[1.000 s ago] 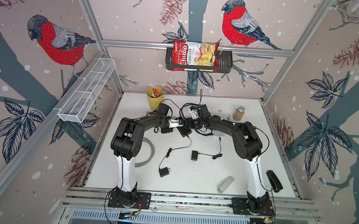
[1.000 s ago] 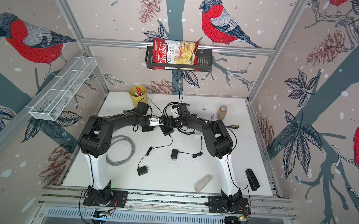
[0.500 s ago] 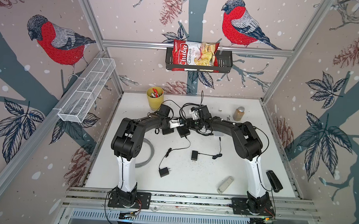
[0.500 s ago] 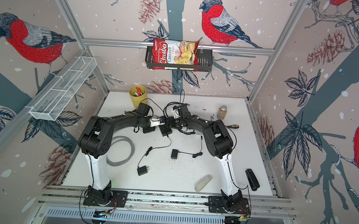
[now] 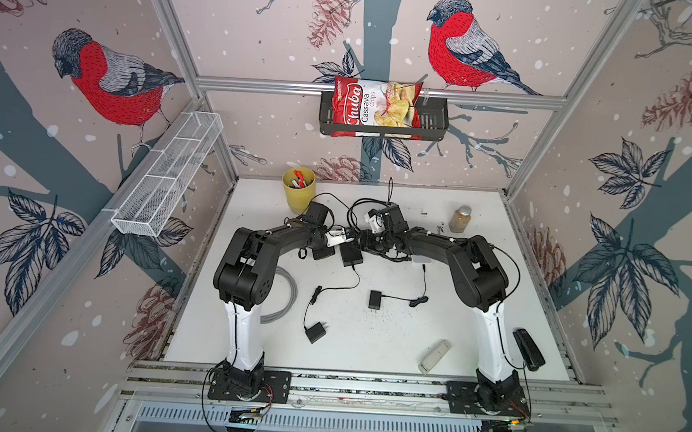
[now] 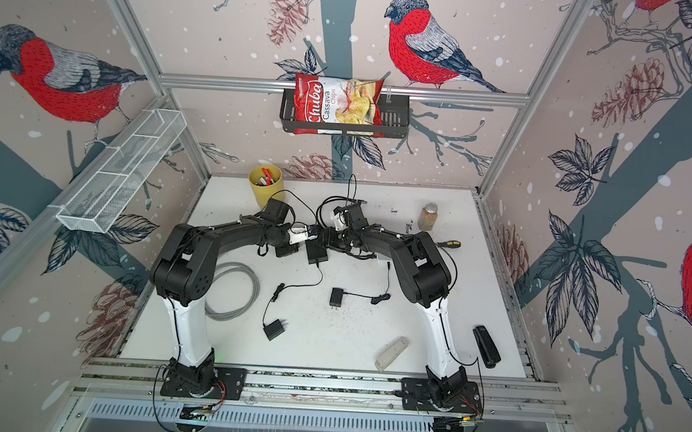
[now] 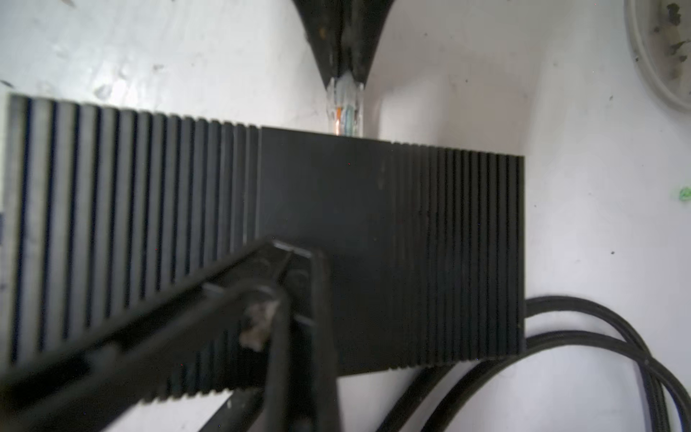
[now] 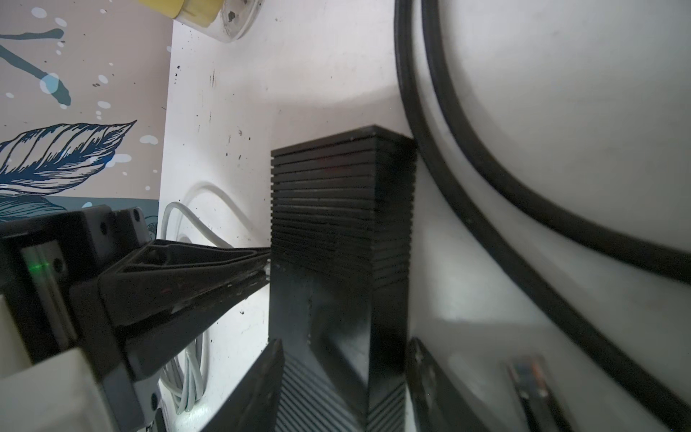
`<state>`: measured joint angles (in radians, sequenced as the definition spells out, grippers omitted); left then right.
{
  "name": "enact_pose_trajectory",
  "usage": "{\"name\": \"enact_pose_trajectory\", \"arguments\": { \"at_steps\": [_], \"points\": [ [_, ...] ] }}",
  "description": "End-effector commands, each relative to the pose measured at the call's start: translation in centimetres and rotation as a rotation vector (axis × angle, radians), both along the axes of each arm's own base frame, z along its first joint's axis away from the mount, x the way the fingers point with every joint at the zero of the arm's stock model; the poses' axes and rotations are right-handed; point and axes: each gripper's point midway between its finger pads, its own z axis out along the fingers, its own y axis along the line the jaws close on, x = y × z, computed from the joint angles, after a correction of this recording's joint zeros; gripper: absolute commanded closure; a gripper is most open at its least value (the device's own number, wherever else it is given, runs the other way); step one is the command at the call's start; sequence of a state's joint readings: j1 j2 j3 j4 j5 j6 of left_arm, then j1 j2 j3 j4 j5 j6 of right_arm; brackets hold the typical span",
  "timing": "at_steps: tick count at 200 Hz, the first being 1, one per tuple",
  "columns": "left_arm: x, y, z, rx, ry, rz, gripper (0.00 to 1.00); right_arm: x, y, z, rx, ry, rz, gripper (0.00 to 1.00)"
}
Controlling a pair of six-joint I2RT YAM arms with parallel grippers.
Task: Insert the plug into the switch port
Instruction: 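Hold the switch with the right gripper while the left pushes the plug into its port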
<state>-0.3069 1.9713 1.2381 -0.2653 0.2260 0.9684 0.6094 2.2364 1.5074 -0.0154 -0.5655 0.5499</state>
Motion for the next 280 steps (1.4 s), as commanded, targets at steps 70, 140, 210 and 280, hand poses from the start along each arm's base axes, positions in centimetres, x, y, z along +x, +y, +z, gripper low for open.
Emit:
{"name": "enact_pose_trajectory", "arguments": {
  "at_steps": [70, 140, 210, 280],
  "points": [
    [0.6, -0.6, 1.8, -0.058, -0.043, 0.031, 1.00, 0.4, 1.3, 0.8, 0.006, -0.025, 0.032, 0.46],
    [0.6, -0.8, 1.3, -0.062, -0.030, 0.037, 1.00, -0.6, 2.2, 0.8, 0.019, -0.029, 0.077, 0.48],
    [1.3, -1.8, 2.5, -0.076, -0.062, -0.003, 1.00, -2.3, 4.3, 2.7, 0.085, -0.127, 0.163, 0.49],
    [0.6, -1.8, 1.8, -0.053, -0.103, -0.107, 1.00, -2.2, 3.9, 4.6, 0.220, -0.212, 0.135, 0.47]
  ]
}}
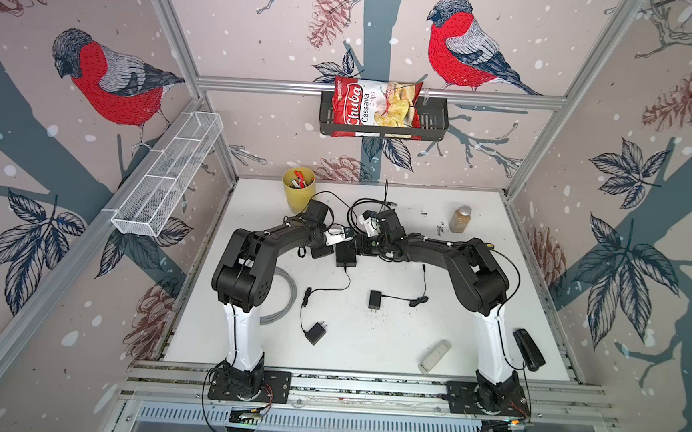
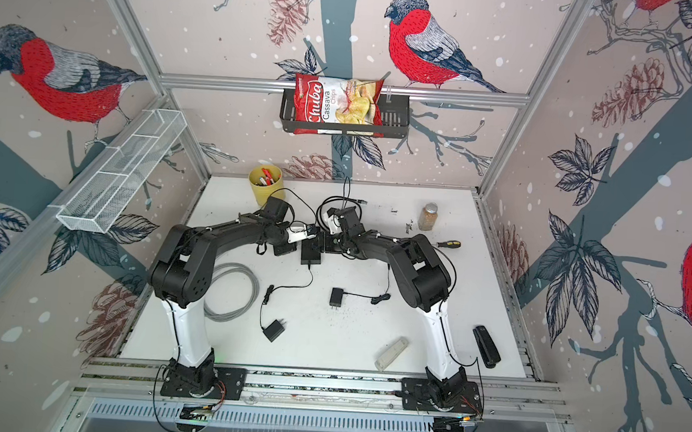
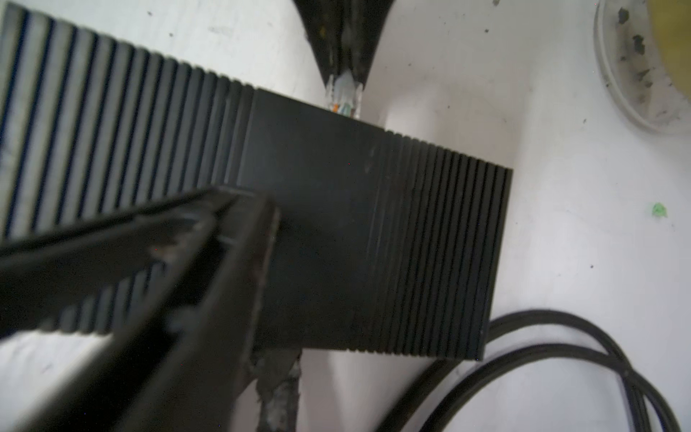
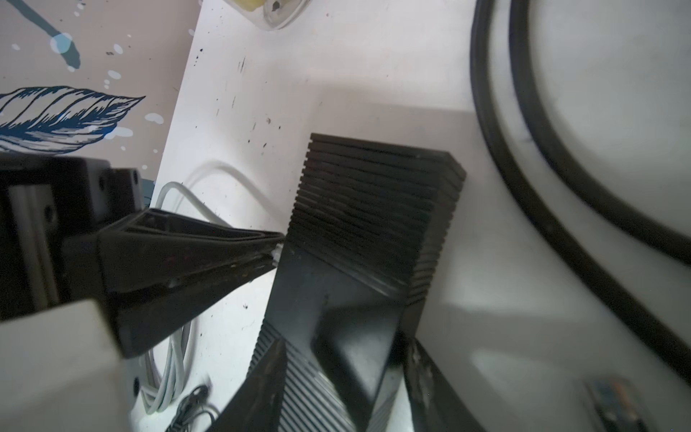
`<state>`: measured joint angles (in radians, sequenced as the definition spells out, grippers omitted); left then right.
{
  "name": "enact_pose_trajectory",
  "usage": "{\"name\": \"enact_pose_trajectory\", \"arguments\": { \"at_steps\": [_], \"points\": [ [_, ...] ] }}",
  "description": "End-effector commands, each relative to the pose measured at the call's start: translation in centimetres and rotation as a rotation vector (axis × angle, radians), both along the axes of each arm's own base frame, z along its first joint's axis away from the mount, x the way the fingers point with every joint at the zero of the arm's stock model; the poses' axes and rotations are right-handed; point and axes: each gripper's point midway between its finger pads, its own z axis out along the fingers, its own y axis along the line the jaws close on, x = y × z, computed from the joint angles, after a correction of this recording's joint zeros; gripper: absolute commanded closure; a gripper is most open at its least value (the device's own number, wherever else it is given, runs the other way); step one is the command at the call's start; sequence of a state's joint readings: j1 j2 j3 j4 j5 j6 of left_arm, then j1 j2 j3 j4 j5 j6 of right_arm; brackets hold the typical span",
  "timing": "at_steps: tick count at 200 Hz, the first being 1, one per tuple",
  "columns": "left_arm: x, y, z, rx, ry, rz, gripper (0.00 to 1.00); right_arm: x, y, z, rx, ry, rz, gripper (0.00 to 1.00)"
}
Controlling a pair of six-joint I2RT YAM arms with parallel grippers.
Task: Insert the plug into the switch port
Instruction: 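Hold the switch with the right gripper while the left pushes the plug into its port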
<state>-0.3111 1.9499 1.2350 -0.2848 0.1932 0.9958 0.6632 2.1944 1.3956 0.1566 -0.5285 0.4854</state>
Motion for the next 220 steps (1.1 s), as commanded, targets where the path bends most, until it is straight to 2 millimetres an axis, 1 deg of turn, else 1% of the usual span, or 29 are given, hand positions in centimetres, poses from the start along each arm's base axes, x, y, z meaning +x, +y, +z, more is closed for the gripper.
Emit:
{"name": "enact_pose_trajectory", "arguments": {
  "at_steps": [1, 23, 40, 53, 61, 91, 116, 130, 147, 159, 183, 204, 220],
  "points": [
    [0.8, -2.2, 1.2, -0.089, -0.082, -0.098, 1.00, -0.4, 2.2, 4.1, 0.188, -0.059, 0.080, 0.47],
    [0.8, -1.1, 0.3, -0.054, -0.060, -0.100, 1.00, 0.9, 1.1, 3.1, 0.152, -0.031, 0.024, 0.49],
    [0.8, -0.7, 0.2, -0.044, -0.054, -0.102, 1.00, 1.3, 1.0, 2.4, 0.106, -0.024, 0.006, 0.56],
    [0.9, -0.8, 0.4, -0.053, -0.060, -0.103, 1.00, 1.4, 1.1, 1.9, 0.079, -0.021, 0.010, 0.61],
    [1.0, -0.9, 0.5, -0.058, -0.061, -0.102, 1.00, 1.4, 1.3, 1.6, 0.066, -0.023, 0.009, 0.63],
    [1.3, -1.0, 0.6, -0.060, -0.061, -0.103, 1.00, 1.6, 1.3, -0.2, 0.009, 0.003, -0.002, 0.64],
    [1.1, -1.2, 0.8, -0.081, -0.068, -0.105, 1.00, 1.8, 1.1, -1.2, -0.004, 0.021, -0.014, 0.59],
    [1.0, -1.2, 0.7, -0.080, -0.064, -0.108, 1.00, 1.9, 1.3, -1.4, 0.001, 0.024, -0.015, 0.58],
    [1.1, -1.2, 0.8, -0.081, -0.064, -0.112, 1.00, 2.3, 1.5, -1.9, -0.011, 0.032, -0.025, 0.58],
    [1.1, -1.3, 0.8, -0.083, -0.064, -0.112, 1.00, 2.5, 1.8, -2.1, -0.028, 0.037, -0.022, 0.62],
    [1.2, -1.7, 1.0, -0.084, -0.061, -0.119, 1.00, 1.6, 2.4, -2.7, -0.063, 0.029, 0.015, 0.68],
    [1.5, -2.0, 1.1, -0.080, -0.066, -0.111, 1.00, 0.4, 2.7, -3.3, -0.072, 0.054, 0.044, 0.69],
    [1.8, -2.0, 1.0, -0.079, -0.061, -0.097, 1.00, -0.5, 3.1, -3.0, -0.055, 0.058, 0.063, 0.70]
  ]
}}
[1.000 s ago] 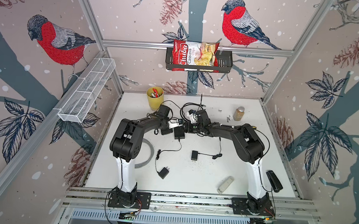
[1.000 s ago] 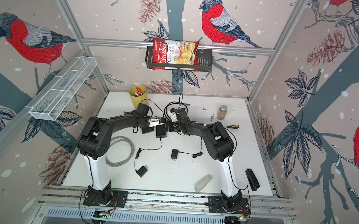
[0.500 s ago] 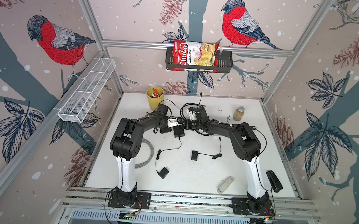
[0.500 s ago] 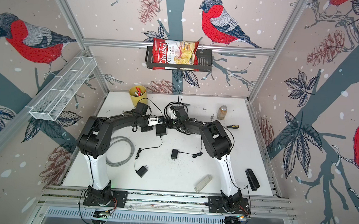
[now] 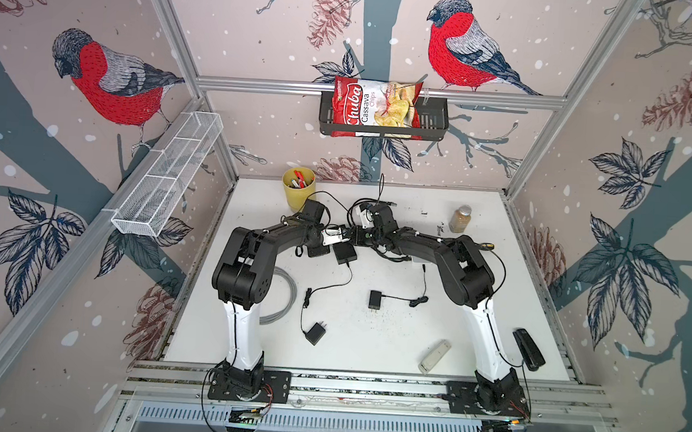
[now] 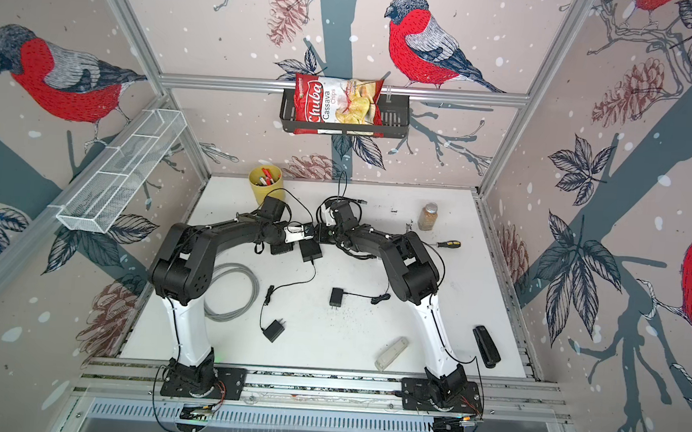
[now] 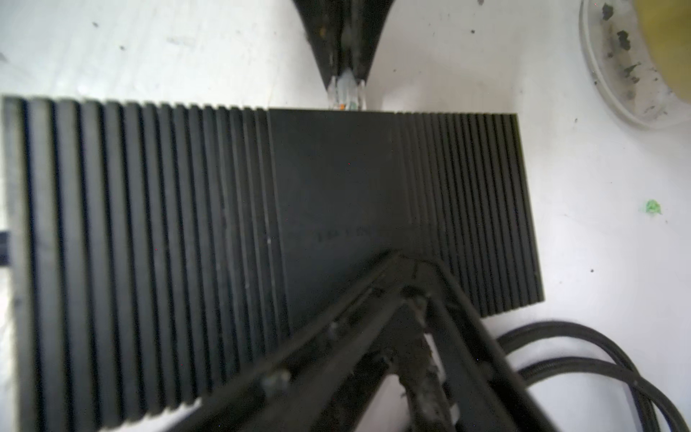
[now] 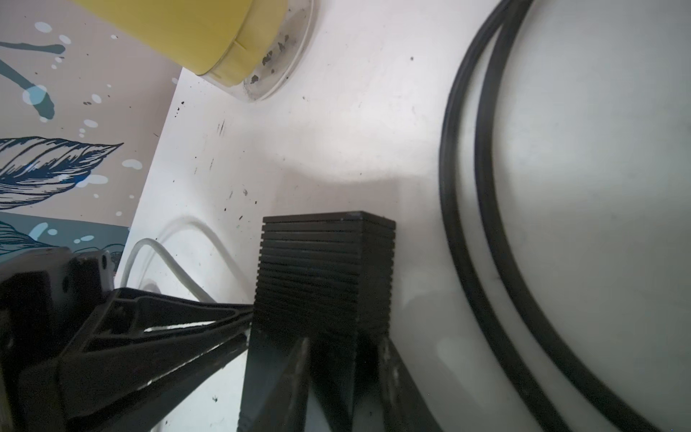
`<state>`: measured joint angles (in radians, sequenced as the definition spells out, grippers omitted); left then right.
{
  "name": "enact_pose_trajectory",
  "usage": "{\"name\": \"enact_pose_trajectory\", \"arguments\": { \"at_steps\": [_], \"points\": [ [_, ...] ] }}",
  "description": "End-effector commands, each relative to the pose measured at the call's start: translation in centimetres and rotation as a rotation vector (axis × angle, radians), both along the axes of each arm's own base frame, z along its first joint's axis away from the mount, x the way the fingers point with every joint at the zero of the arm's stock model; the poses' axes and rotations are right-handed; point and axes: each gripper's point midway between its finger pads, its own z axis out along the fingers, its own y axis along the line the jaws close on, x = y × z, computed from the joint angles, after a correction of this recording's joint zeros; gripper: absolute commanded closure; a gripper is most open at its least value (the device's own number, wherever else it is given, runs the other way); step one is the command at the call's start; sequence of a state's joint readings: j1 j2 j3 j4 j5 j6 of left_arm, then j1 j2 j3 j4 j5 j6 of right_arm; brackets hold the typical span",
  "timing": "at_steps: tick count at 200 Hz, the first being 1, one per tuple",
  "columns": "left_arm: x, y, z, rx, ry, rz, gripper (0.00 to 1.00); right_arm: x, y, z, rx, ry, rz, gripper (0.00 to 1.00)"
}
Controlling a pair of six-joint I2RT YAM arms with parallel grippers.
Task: Insert the plug into the switch port
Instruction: 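Hold the switch with the right gripper while the left pushes the plug into its port, then open both grippers, releasing the plug and the switch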
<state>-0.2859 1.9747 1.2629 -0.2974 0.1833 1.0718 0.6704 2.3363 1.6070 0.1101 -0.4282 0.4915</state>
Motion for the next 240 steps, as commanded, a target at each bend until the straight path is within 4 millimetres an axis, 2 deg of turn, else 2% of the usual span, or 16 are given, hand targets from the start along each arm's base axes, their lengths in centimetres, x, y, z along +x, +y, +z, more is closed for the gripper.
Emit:
{"name": "enact_pose_trajectory", "arguments": {
  "at_steps": [1, 67, 104, 147, 179, 206, 235, 236, 240],
  "points": [
    [0.9, -3.2, 1.4, -0.120, -0.042, -0.062, 1.00, -4.8, 1.1, -2.0, -0.017, 0.117, 0.133, 0.70],
    [2.4, -3.7, 2.8, -0.159, -0.096, 0.005, 1.00, -7.2, 2.7, 0.9, 0.145, 0.165, 0.177, 0.70],
    [2.2, -4.6, 3.8, -0.185, -0.137, -0.031, 1.00, -8.2, 3.1, 0.4, 0.153, 0.175, 0.193, 0.70],
    [2.9, -5.9, 5.3, -0.228, -0.177, -0.051, 1.00, -8.8, 4.1, 1.4, 0.191, 0.169, 0.222, 0.69],
    [3.3, -3.2, 3.5, -0.099, -0.171, -0.015, 1.00, -7.2, 2.5, 0.5, 0.150, 0.186, 0.114, 0.62],
    [2.5, -1.1, 2.9, -0.080, -0.113, 0.000, 0.78, -5.7, 1.0, 0.0, 0.135, 0.200, 0.033, 0.57],
    [1.7, 1.0, 3.2, -0.061, -0.081, 0.019, 0.61, -3.8, -0.3, 0.5, 0.104, 0.177, -0.002, 0.51],
    [1.7, 1.1, 3.3, -0.062, -0.081, 0.018, 0.59, -3.7, -0.3, 0.5, 0.104, 0.176, -0.003, 0.50],
    [1.6, 1.3, 3.5, -0.064, -0.079, 0.020, 0.41, -3.5, -0.5, 0.7, 0.098, 0.168, -0.004, 0.49]
  ]
}}
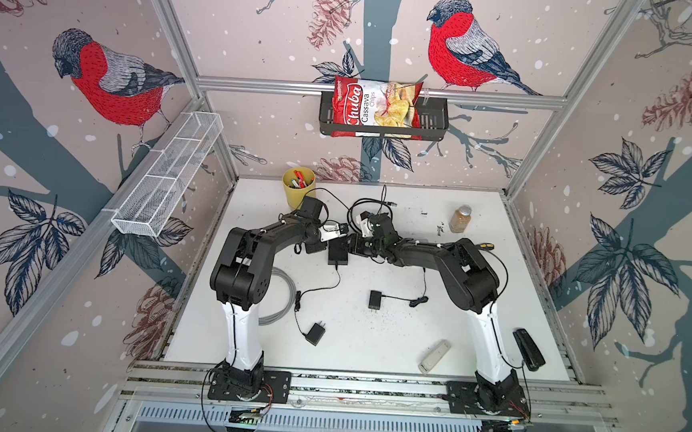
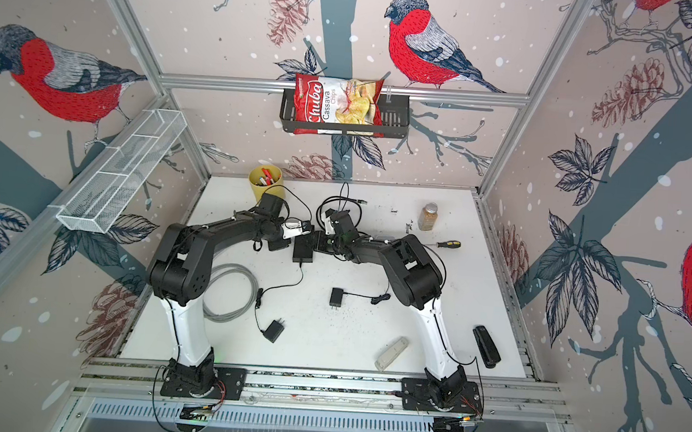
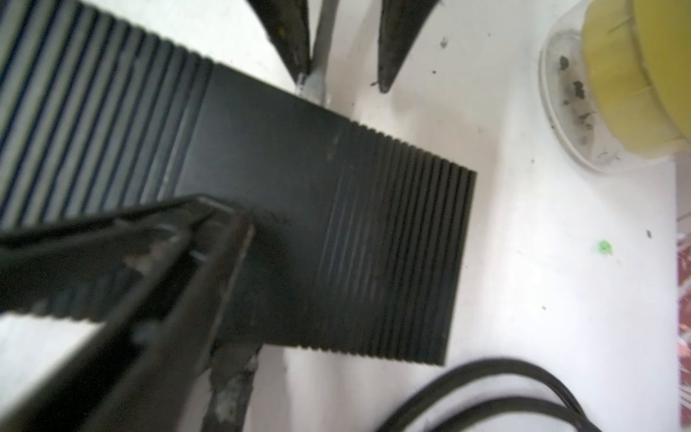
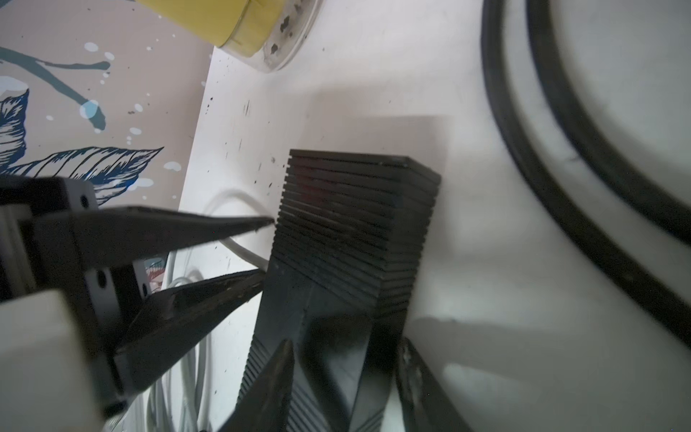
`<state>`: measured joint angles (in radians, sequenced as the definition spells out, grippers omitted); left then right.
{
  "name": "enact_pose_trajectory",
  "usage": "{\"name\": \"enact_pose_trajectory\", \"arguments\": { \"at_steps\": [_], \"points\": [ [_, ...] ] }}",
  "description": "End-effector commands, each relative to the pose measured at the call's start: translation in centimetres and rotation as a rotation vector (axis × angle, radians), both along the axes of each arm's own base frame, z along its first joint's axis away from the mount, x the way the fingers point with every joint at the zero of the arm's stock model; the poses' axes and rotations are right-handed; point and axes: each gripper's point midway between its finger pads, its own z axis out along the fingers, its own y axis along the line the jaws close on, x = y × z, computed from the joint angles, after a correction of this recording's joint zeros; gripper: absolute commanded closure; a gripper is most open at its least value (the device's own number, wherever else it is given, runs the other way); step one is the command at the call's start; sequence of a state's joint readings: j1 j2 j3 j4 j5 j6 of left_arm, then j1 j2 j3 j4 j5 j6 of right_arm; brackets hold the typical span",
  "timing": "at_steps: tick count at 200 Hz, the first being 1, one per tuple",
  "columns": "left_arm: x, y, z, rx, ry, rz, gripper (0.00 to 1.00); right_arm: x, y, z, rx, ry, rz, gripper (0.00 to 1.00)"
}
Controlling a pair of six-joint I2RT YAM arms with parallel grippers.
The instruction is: Insert the plug into the switch port
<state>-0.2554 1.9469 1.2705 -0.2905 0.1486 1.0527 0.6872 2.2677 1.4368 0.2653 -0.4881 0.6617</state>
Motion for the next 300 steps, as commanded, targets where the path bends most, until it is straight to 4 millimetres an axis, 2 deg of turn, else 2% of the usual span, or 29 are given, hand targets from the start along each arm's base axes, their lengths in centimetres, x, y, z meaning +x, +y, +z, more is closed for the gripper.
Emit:
{"name": "enact_pose_trajectory", "arguments": {
  "at_steps": [1, 6, 9, 25, 41, 61, 76, 88, 90, 91, 96, 106, 121, 136, 152, 175, 189, 194, 196, 198, 209, 225, 244, 265, 269, 278, 300],
  "points": [
    [0.3, -0.4, 2.1, -0.073, -0.035, -0.045, 0.36, -0.4, -0.5, 0.5, -0.009, 0.049, 0.032, 0.49],
    [0.2, -0.2, 2.5, -0.076, -0.032, -0.043, 0.09, -0.2, -0.8, 0.6, -0.018, 0.043, 0.029, 0.47],
    [0.2, 0.0, 2.7, -0.078, -0.030, -0.042, 0.04, 0.0, -0.9, 0.8, -0.022, 0.038, 0.028, 0.46],
    [0.1, 0.4, 4.1, -0.100, -0.025, -0.032, 0.05, 0.5, -1.5, 1.8, -0.037, 0.015, 0.031, 0.44],
    [0.5, 0.5, 6.6, -0.172, -0.078, -0.009, 0.04, 0.9, -2.1, 2.6, -0.050, 0.001, 0.034, 0.41],
    [2.3, 1.2, 11.9, -0.323, -0.287, 0.095, 0.04, 1.5, -3.1, 4.4, -0.059, -0.037, 0.022, 0.38],
    [4.3, 3.9, 16.2, -0.453, -0.524, 0.317, 0.03, 1.9, -4.3, 6.3, -0.080, -0.098, 0.000, 0.32],
    [4.2, 6.1, 17.6, -0.554, -0.603, 0.455, 0.03, 2.0, -5.7, 8.0, -0.100, -0.161, -0.024, 0.23],
    [4.2, 6.4, 17.8, -0.570, -0.607, 0.475, 0.03, 2.0, -6.0, 8.3, -0.106, -0.172, -0.030, 0.06],
    [4.2, 6.6, 17.9, -0.579, -0.607, 0.485, 0.03, 2.1, -6.1, 8.4, -0.110, -0.180, -0.032, 0.03],
    [4.2, 7.4, 18.2, -0.614, -0.607, 0.536, 0.03, 2.1, -6.9, 8.8, -0.133, -0.205, -0.048, 0.01],
    [4.1, 9.4, 18.0, -0.652, -0.598, 0.648, 0.03, 2.2, -8.9, 9.8, -0.190, -0.259, -0.097, 0.01],
    [2.9, 11.9, 17.4, -0.683, -0.596, 0.760, 0.03, 2.3, -12.7, 11.0, -0.273, -0.342, -0.183, 0.01],
    [1.2, 15.0, 16.4, -0.728, -0.594, 0.891, 0.04, 2.5, -17.8, 12.0, -0.369, -0.426, -0.315, 0.01],
    [-1.0, 17.5, 14.8, -0.766, -0.571, 1.007, 0.04, 2.4, -23.4, 12.9, -0.424, -0.495, -0.457, 0.01],
    [-3.4, 17.1, 12.8, -0.831, -0.566, 1.010, 0.04, 1.7, -29.8, 14.3, -0.444, -0.587, -0.608, 0.01],
    [-3.9, 14.9, 11.1, -0.881, -0.469, 0.930, 0.04, 0.6, -33.2, 15.8, -0.505, -0.713, -0.732, 0.01],
    [-4.2, 14.1, 10.5, -0.896, -0.442, 0.913, 0.04, 0.0, -34.0, 16.3, -0.522, -0.759, -0.760, 0.01],
    [-4.3, 13.8, 10.3, -0.899, -0.437, 0.908, 0.04, -0.3, -34.3, 16.0, -0.539, -0.767, -0.763, 0.01],
    [-4.3, 13.5, 10.2, -0.901, -0.436, 0.901, 0.04, -0.6, -34.7, 16.7, -0.536, -0.795, -0.779, 0.01],
    [-4.7, 12.1, 9.7, -0.880, -0.476, 0.866, 0.04, -1.8, -36.3, 17.1, -0.585, -0.864, -0.823, 0.01],
    [-5.3, 11.1, 9.1, -0.867, -0.530, 0.825, 0.03, -2.8, -39.5, 15.8, -0.683, -0.859, -0.896, 0.01],
    [-5.5, 11.2, 9.4, -0.846, -0.565, 0.820, 0.03, -2.7, -42.6, 13.0, -0.725, -0.782, -0.929, 0.01],
    [-7.7, 12.7, 9.9, -0.912, -0.716, 0.854, 0.04, -3.3, -45.8, 11.2, -0.736, -0.781, -1.025, 0.01],
    [-8.0, 12.8, 9.6, -0.910, -0.721, 0.855, 0.04, -3.4, -46.3, 10.2, -0.732, -0.760, -1.033, 0.01],
    [-8.3, 13.1, 9.9, -0.930, -0.768, 0.857, 0.04, -3.7, -46.7, 9.6, -0.677, -0.770, -1.040, 0.01],
    [-6.7, 13.9, 8.3, -0.872, -0.669, 0.964, 0.03, -3.3, -45.3, 10.8, -0.558, -0.846, -0.994, 0.01]
  ]
}}
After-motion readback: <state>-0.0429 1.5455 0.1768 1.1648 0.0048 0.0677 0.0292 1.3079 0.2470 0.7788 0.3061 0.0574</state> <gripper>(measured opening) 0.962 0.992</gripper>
